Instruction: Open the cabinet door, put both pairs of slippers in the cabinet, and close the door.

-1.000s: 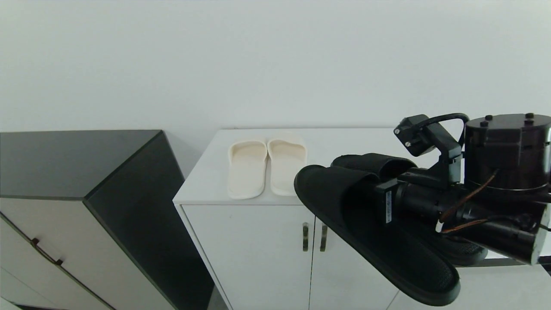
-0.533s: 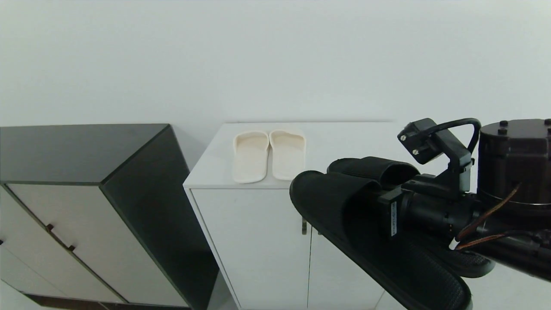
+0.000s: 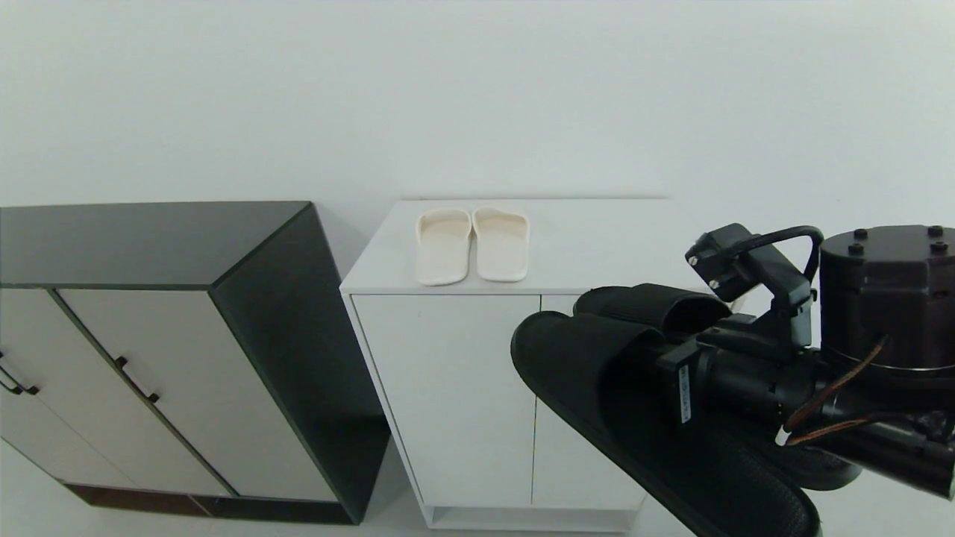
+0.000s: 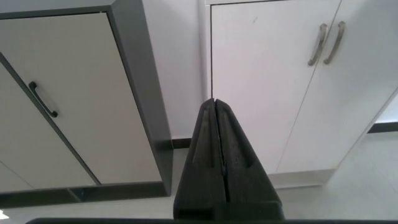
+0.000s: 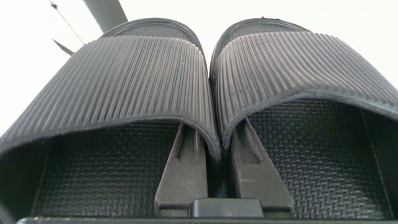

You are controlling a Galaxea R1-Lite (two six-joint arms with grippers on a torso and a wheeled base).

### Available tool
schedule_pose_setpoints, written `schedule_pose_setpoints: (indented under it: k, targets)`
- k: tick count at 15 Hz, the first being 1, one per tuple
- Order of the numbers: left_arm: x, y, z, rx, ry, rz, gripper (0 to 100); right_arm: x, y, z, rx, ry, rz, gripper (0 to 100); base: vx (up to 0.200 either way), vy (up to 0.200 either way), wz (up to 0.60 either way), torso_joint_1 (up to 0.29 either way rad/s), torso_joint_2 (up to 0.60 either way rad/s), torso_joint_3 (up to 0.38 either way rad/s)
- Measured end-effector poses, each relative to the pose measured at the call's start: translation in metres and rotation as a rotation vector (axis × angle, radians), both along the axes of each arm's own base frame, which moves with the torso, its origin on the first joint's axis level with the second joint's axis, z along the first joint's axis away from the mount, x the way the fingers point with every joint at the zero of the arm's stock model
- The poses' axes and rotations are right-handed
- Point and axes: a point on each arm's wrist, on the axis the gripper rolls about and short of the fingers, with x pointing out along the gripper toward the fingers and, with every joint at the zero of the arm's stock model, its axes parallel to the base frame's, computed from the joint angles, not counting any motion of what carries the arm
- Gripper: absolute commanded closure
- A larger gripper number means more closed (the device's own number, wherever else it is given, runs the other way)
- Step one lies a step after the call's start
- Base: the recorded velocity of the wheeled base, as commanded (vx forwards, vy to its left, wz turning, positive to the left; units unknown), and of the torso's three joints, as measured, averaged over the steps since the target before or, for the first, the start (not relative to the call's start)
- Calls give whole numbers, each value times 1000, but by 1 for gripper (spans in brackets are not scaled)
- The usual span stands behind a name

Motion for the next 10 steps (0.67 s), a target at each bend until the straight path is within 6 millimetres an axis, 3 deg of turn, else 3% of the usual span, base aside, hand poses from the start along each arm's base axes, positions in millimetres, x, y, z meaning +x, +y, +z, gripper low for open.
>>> schedule_pose_setpoints:
  k: [8, 10]
  targets:
    - [0, 0, 0, -6, 0, 0, 100, 3, 2, -5, -11, 12, -3, 100, 0, 0, 0, 0, 0, 0]
    - [0, 0, 0, -6, 0, 0, 100, 4, 2, -6, -11, 11, -5, 100, 0, 0, 0, -129, 327, 195]
